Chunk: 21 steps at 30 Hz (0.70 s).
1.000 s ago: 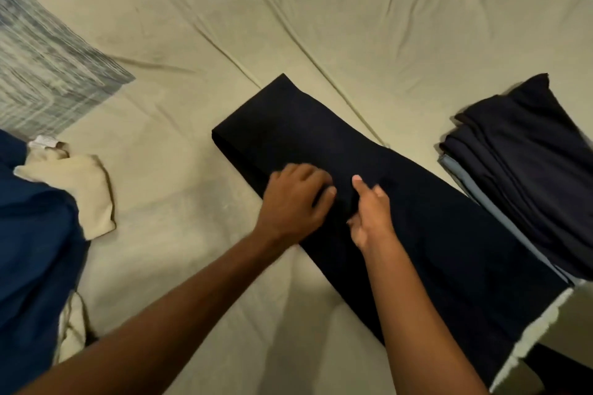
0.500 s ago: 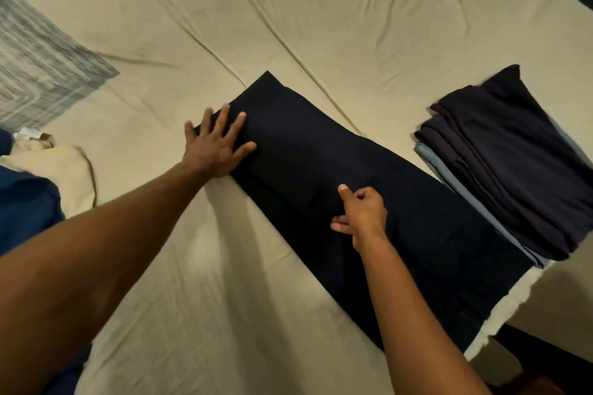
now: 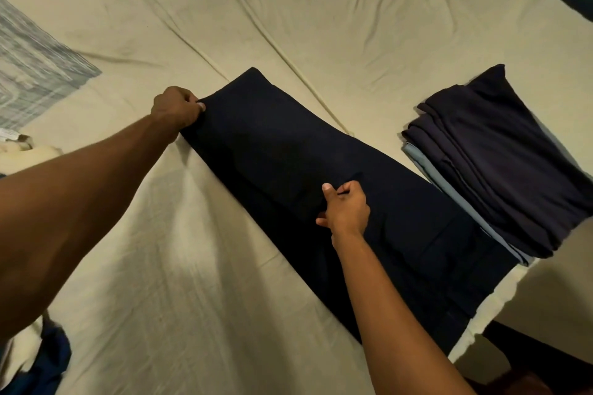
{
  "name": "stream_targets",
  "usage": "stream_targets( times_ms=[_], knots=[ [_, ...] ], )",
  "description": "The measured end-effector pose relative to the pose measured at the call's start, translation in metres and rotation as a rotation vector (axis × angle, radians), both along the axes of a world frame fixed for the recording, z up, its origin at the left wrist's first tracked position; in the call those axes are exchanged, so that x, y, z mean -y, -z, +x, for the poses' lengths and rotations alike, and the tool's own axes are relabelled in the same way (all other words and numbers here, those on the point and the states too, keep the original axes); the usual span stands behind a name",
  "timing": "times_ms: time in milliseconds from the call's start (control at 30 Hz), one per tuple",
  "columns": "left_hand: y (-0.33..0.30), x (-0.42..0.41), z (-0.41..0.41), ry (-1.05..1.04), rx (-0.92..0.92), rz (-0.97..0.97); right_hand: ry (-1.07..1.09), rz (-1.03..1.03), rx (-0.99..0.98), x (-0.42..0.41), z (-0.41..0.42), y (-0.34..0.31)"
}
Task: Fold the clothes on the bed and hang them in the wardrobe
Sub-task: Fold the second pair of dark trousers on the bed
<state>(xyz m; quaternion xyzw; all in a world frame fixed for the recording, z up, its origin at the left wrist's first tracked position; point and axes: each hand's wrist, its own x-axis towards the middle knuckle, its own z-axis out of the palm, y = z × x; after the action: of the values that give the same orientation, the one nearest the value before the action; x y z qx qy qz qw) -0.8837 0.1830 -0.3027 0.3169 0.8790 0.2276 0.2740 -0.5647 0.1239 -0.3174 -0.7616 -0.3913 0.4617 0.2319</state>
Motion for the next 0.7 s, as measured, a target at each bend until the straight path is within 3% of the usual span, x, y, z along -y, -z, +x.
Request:
stream_targets(
  times_ms=[100, 200, 267, 333, 533, 700],
  knots=[
    [-0.001, 0.002, 0.006, -0.03, -0.028, 0.058, -0.015, -0.02, 0.097, 0.0, -0.001, -0.012],
    [-0.015, 0.01, 0.019, 0.021, -0.097, 0.181, -0.153, 0.233, 0.306, 0.01, -0.004, -0.023],
    [-0.034, 0.019, 0.035, 0.115, -0.191, 0.291, -0.309, 0.293, 0.266, 0.015, -0.007, -0.023],
    [-0.057, 0.032, 0.057, 0.226, -0.278, 0.422, -0.333, 0.19, 0.108, 0.015, -0.007, -0.024],
    [-0.116, 0.076, 0.16, 0.528, -0.432, 0.686, 0.021, 0.001, -0.608, 0.032, 0.032, -0.068],
    [-0.134, 0.142, 0.285, 0.755, -0.415, 0.839, 0.128, 0.106, -1.057, 0.07, 0.117, -0.125]
  ],
)
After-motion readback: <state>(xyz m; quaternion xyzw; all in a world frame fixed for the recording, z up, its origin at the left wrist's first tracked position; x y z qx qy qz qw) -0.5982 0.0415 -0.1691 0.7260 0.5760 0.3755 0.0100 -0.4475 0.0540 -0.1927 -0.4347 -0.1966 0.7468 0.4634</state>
